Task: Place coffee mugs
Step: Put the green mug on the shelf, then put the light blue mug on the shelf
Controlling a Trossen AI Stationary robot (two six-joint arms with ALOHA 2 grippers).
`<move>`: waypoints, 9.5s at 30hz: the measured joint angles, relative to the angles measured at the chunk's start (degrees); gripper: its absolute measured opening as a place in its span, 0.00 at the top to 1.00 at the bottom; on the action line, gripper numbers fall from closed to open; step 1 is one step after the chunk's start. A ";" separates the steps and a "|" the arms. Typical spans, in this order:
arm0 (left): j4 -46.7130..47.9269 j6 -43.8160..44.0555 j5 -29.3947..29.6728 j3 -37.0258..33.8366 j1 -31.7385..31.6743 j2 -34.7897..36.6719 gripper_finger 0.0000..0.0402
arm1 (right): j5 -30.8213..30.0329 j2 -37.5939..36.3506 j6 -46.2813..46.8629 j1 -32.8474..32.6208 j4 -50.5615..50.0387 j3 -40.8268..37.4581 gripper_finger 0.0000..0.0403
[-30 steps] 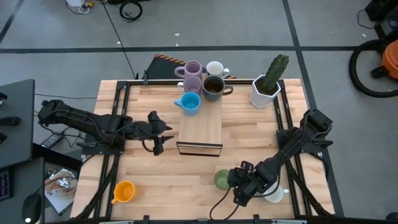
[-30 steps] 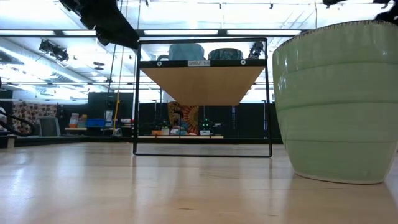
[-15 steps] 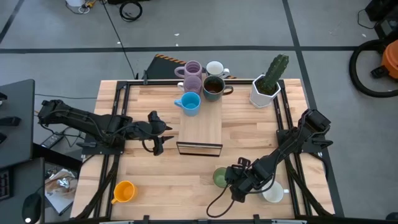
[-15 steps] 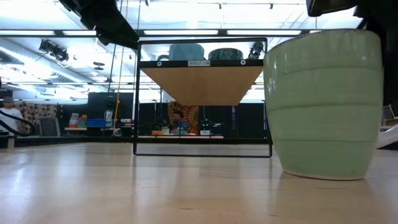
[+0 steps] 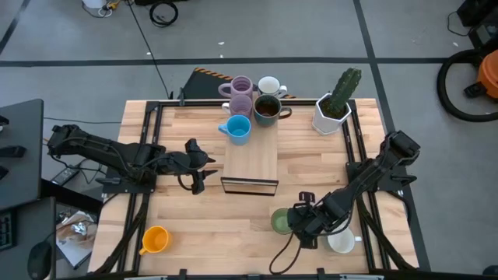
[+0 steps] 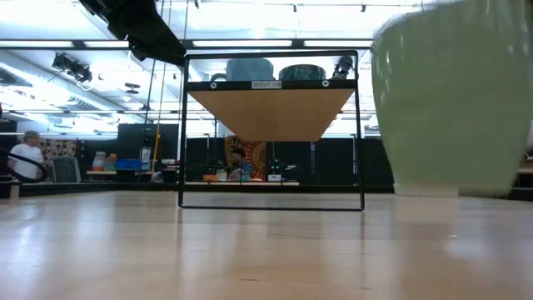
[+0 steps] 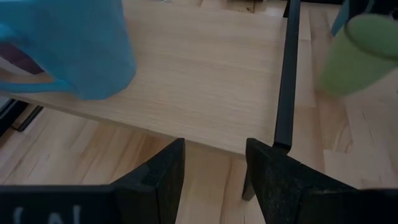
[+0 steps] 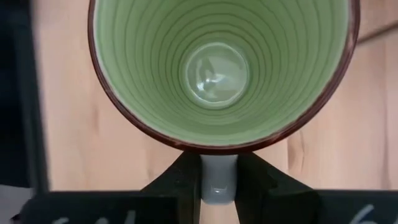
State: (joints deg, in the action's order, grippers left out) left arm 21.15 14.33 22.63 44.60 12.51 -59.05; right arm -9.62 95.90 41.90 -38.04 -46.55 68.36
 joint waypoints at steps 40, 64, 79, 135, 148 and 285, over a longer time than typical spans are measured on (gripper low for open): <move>0.46 -10.48 -6.33 11.30 -13.46 -0.02 0.56 | 2.34 -19.36 -41.33 34.96 -13.96 13.99 0.83; 0.09 -14.79 -7.50 11.30 -17.42 -0.02 0.56 | 12.59 -10.67 -51.24 49.30 -10.67 13.97 0.82; 0.57 -13.53 -10.80 11.30 -17.44 -0.02 0.56 | 15.53 -10.81 -51.42 54.23 -10.67 13.94 0.82; 8.85 -13.16 -10.94 11.23 -17.44 0.61 0.56 | 10.64 -20.52 -19.62 20.11 -24.16 8.11 0.47; 10.56 -10.21 -10.96 11.23 -17.43 0.59 0.56 | 7.93 -15.36 16.18 -3.52 -19.99 4.02 0.47; 13.91 -1.73 -15.00 11.28 -13.22 0.57 0.56 | -22.23 -26.90 20.68 -9.59 -19.94 -10.38 0.83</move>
State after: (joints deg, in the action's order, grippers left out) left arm 35.06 12.60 7.63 55.88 -0.71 -58.48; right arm -31.86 69.00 62.58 -47.63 -66.49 57.98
